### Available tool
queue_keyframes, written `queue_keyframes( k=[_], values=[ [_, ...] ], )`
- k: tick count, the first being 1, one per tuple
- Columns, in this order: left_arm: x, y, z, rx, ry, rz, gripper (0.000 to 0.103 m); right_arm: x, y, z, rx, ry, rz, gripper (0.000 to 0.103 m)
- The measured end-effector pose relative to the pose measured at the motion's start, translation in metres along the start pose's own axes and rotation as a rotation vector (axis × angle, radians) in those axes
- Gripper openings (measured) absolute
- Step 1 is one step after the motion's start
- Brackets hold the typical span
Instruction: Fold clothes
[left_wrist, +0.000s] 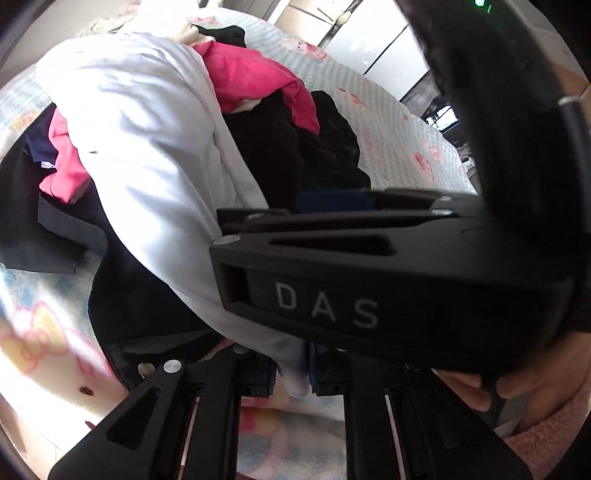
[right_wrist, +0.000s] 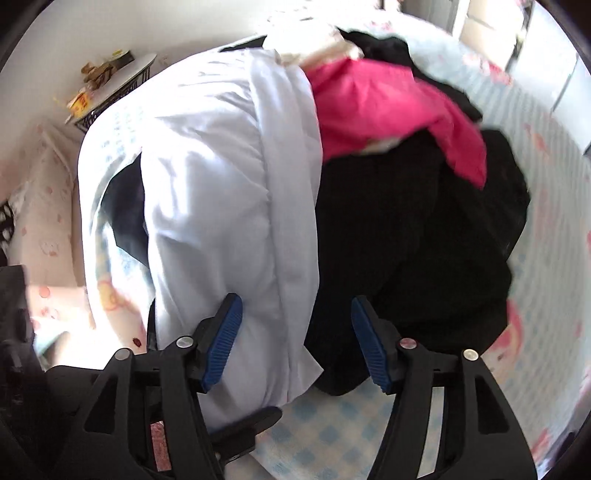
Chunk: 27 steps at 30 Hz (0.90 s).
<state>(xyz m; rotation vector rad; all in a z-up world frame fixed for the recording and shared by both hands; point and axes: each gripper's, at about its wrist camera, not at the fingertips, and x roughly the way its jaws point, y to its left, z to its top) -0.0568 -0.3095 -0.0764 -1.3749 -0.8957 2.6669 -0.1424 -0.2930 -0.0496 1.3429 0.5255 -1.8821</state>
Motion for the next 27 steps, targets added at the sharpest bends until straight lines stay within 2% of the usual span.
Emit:
queue_keyframes(
  k=[2, 4, 6, 11, 15, 19, 22, 27],
  values=[
    [-0.002, -0.007, -0.001, 0.014, 0.007, -0.009, 0.012, 0.001, -0.007, -0.004, 0.041, 0.007, 0.057, 0.062],
    [-0.007, -0.021, -0.009, 0.052, 0.025, -0.028, 0.013, -0.005, -0.011, -0.012, 0.039, 0.000, 0.080, 0.054],
    [-0.018, -0.028, -0.021, 0.093, 0.048, -0.048, 0.013, -0.016, -0.016, -0.023, 0.033, -0.008, 0.068, 0.051],
    [-0.008, -0.096, -0.050, 0.212, 0.120, -0.123, 0.013, -0.055, -0.054, -0.078, 0.130, -0.024, 0.019, 0.051],
    [0.005, -0.165, -0.090, 0.318, 0.215, -0.222, 0.013, -0.082, -0.105, -0.146, 0.256, -0.026, -0.021, 0.051],
    [0.024, -0.237, -0.146, 0.425, 0.328, -0.293, 0.013, -0.110, -0.141, -0.228, 0.443, -0.019, -0.047, 0.051],
    [0.027, -0.291, -0.195, 0.497, 0.404, -0.358, 0.013, -0.121, -0.183, -0.282, 0.582, -0.033, -0.087, 0.051],
    [0.082, -0.378, -0.217, 0.590, 0.491, -0.427, 0.013, -0.155, -0.238, -0.371, 0.748, -0.084, -0.179, 0.051]
  ],
)
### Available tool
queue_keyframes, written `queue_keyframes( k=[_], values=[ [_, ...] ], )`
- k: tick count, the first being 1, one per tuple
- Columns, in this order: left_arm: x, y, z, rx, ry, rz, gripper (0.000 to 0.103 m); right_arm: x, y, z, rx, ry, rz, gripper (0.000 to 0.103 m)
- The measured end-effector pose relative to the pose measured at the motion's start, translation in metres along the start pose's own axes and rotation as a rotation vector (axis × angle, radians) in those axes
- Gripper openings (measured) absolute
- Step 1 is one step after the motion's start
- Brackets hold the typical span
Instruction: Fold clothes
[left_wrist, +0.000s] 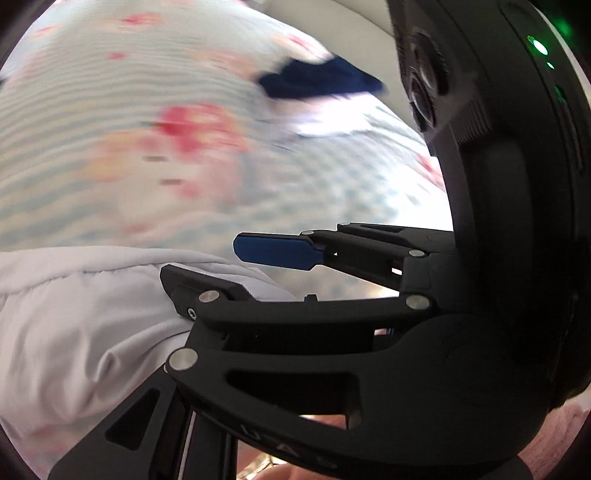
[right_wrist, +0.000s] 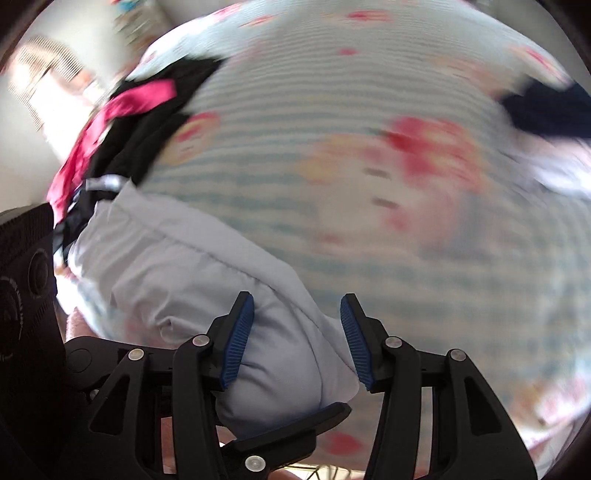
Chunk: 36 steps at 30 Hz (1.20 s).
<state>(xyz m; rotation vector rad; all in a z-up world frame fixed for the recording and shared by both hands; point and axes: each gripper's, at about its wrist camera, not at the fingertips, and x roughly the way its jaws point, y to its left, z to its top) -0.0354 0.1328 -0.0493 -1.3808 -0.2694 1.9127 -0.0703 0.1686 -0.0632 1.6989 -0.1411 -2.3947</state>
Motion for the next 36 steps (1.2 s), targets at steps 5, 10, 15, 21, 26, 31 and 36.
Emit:
queue_keyframes(
  k=[5, 10, 15, 21, 26, 31, 36],
  values=[
    [0.027, -0.004, 0.007, -0.045, 0.060, -0.003, 0.016, 0.003, -0.055, -0.015, 0.102, 0.004, 0.070, 0.062],
    [-0.016, 0.036, -0.020, -0.123, 0.022, -0.022, 0.027, 0.016, -0.054, -0.027, 0.094, -0.014, 0.129, 0.071],
    [-0.079, 0.083, -0.055, -0.226, -0.128, 0.197, 0.057, -0.002, -0.064, -0.048, 0.063, 0.024, 0.160, 0.081],
    [-0.159, 0.171, -0.089, -0.525, -0.327, 0.521, 0.057, 0.009, -0.063, -0.048, 0.066, 0.020, 0.100, 0.081],
    [-0.164, 0.216, -0.104, -0.650, -0.327, 0.496, 0.072, -0.006, -0.060, -0.055, 0.073, -0.051, 0.042, 0.070],
    [-0.143, 0.200, -0.091, -0.567, -0.266, 0.553, 0.012, -0.017, -0.042, -0.062, -0.040, -0.077, -0.001, 0.020],
    [-0.149, 0.124, -0.049, -0.339, -0.327, 0.333, 0.009, -0.037, -0.030, -0.037, -0.064, -0.155, -0.059, 0.017]
  ],
)
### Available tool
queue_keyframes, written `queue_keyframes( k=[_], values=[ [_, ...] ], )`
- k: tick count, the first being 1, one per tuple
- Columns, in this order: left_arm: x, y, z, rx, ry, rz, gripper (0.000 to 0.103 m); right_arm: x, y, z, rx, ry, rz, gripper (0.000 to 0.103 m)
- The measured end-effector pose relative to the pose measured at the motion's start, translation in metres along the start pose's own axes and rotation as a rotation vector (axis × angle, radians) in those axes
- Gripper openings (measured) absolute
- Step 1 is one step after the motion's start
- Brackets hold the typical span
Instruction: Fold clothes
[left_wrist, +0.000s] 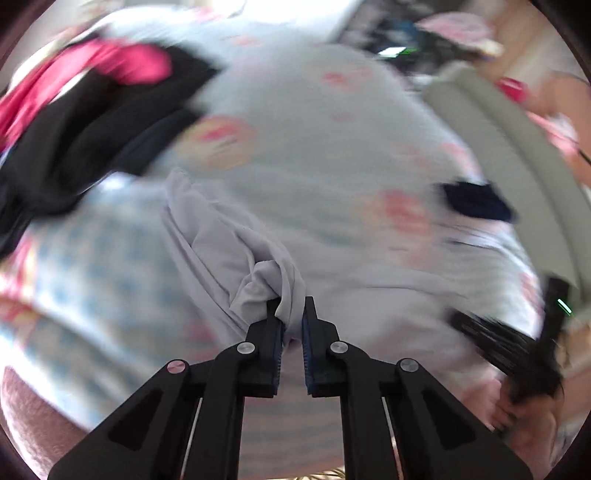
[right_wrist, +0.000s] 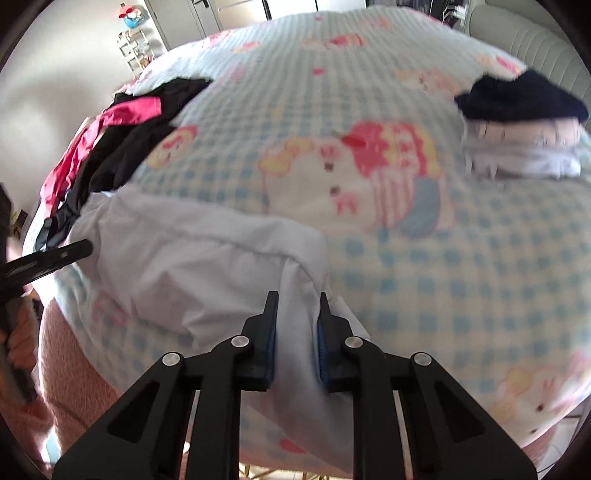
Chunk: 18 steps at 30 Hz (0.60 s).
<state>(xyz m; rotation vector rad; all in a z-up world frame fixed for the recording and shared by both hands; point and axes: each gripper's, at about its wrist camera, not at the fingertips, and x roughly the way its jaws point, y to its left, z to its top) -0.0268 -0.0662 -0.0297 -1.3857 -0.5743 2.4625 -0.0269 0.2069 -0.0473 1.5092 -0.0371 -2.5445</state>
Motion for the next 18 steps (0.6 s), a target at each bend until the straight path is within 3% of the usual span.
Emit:
queue_keyframes(
  k=[1, 3, 4, 6, 9, 12, 18],
  values=[
    [-0.004, -0.018, 0.003, 0.038, -0.006, -0.056, 0.009, -0.004, 0.003, 0.006, 0.008, -0.024, -0.030, 0.018],
    [-0.007, -0.049, 0.003, 0.099, -0.004, -0.134, 0.009, -0.016, 0.008, 0.019, 0.038, -0.077, -0.023, 0.032],
    [-0.011, -0.057, 0.000, 0.122, -0.003, -0.160, 0.009, -0.022, 0.011, 0.022, 0.055, -0.097, 0.033, 0.035],
    [-0.010, -0.063, -0.008, 0.135, 0.014, -0.192, 0.009, -0.030, 0.018, 0.027, 0.072, -0.108, 0.167, 0.051],
    [0.000, -0.054, -0.020, 0.120, 0.065, -0.194, 0.009, -0.020, 0.032, 0.027, 0.065, -0.055, 0.326, 0.058],
    [-0.001, -0.046, -0.030, 0.109, 0.080, -0.213, 0.010, 0.005, 0.044, 0.024, 0.069, 0.029, 0.372, 0.065],
    [-0.005, -0.043, -0.041, 0.108, 0.090, -0.236, 0.010, 0.055, 0.040, 0.023, 0.209, 0.149, 0.552, 0.065]
  ],
)
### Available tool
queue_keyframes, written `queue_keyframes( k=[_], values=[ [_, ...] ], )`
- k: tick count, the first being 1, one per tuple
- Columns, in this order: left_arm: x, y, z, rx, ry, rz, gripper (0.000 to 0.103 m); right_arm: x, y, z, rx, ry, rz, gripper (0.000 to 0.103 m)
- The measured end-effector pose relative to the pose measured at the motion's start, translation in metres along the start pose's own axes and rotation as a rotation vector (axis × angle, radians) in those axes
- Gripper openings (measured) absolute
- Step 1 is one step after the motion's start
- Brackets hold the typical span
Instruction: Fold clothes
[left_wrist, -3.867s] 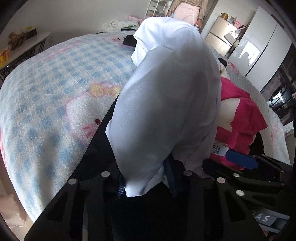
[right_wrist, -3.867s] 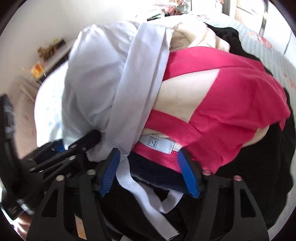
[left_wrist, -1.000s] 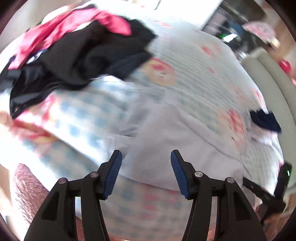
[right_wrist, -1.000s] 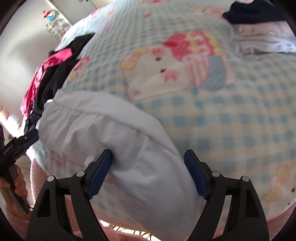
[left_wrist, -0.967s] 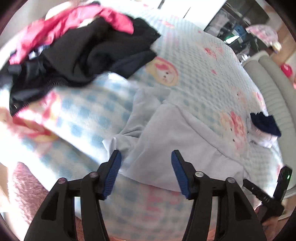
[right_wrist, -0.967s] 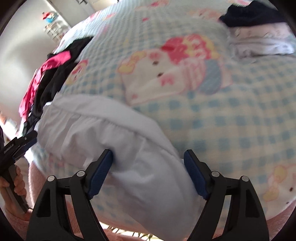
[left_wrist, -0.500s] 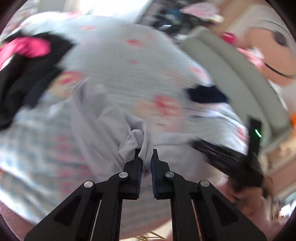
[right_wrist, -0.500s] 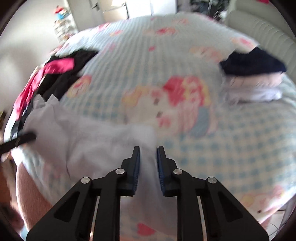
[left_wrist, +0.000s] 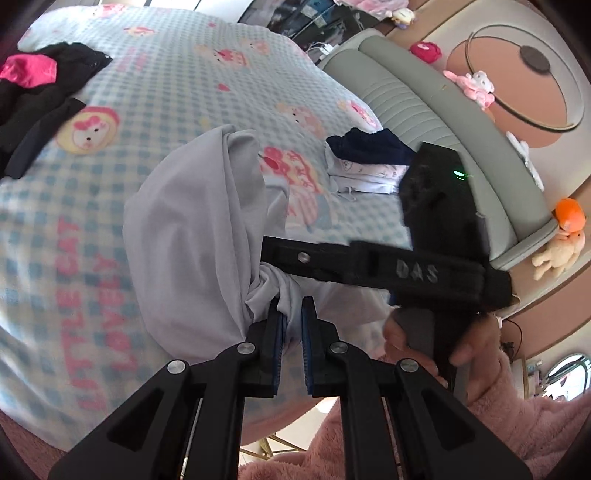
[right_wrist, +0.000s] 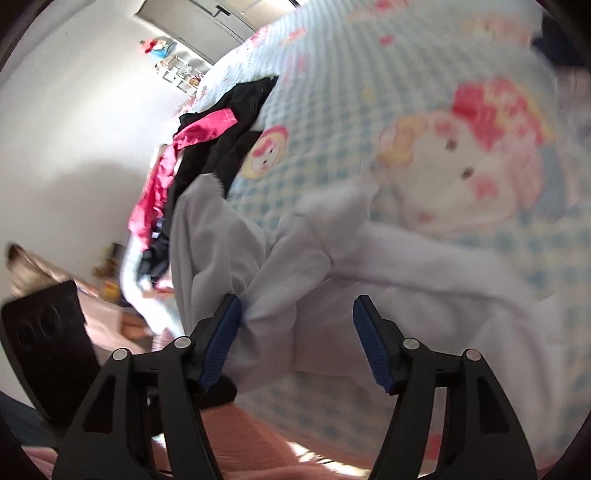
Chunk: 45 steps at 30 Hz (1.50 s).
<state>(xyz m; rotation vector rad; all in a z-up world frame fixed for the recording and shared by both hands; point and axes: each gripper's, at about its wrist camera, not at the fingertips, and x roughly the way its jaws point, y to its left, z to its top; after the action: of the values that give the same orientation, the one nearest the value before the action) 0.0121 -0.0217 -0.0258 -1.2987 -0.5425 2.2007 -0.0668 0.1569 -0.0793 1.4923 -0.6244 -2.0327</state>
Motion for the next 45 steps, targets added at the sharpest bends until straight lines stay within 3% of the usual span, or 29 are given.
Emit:
queue_keyframes(
  k=[4, 6, 8, 9, 11, 14, 18, 21, 26, 30, 34, 36, 39, 45],
  values=[
    [-0.003, -0.004, -0.006, 0.024, 0.007, -0.024, 0.010, 0.006, -0.001, 0.000, 0.019, 0.002, 0.038, 0.063],
    [-0.003, -0.004, -0.005, 0.007, 0.002, -0.048, 0.012, 0.006, 0.005, 0.000, -0.037, -0.009, 0.008, 0.012],
    [-0.006, -0.002, -0.002, -0.020, -0.013, -0.072, 0.032, 0.001, 0.020, -0.001, -0.132, -0.051, -0.099, 0.007],
    [-0.011, 0.002, 0.002, -0.034, -0.027, -0.061, 0.035, -0.003, 0.027, -0.002, -0.177, -0.079, -0.157, 0.005],
    [-0.022, 0.010, 0.009, -0.060, -0.071, -0.029, 0.050, -0.017, 0.032, -0.002, -0.196, -0.121, -0.193, 0.004],
    [-0.039, 0.024, 0.023, -0.111, -0.127, -0.013, 0.051, -0.048, 0.043, 0.002, -0.230, -0.211, -0.241, 0.004],
    [-0.053, 0.030, 0.037, -0.120, -0.168, 0.066, 0.052, -0.091, 0.065, 0.021, -0.293, -0.331, -0.275, 0.004],
    [-0.063, 0.031, 0.042, -0.135, -0.186, 0.031, 0.053, -0.124, 0.097, 0.053, -0.358, -0.409, -0.283, 0.004],
    [-0.044, 0.008, 0.064, -0.137, -0.203, 0.023, 0.057, -0.174, 0.167, 0.106, -0.488, -0.521, -0.280, 0.004],
    [-0.039, -0.009, 0.078, -0.081, -0.204, 0.002, 0.058, -0.220, 0.215, 0.107, -0.574, -0.632, -0.277, 0.004],
    [-0.017, -0.010, 0.100, -0.081, -0.192, -0.058, 0.076, -0.235, 0.196, 0.087, -0.517, -0.613, -0.279, 0.004],
    [-0.003, -0.006, 0.113, -0.126, -0.195, -0.078, 0.076, -0.237, 0.173, 0.070, -0.471, -0.582, -0.266, 0.004],
    [0.001, -0.005, 0.132, -0.188, -0.209, -0.155, 0.076, -0.241, 0.148, 0.040, -0.460, -0.571, -0.355, 0.004],
    [0.009, -0.042, 0.152, -0.102, -0.211, -0.195, 0.079, -0.241, 0.099, 0.006, -0.354, -0.513, -0.378, 0.004]
  ],
)
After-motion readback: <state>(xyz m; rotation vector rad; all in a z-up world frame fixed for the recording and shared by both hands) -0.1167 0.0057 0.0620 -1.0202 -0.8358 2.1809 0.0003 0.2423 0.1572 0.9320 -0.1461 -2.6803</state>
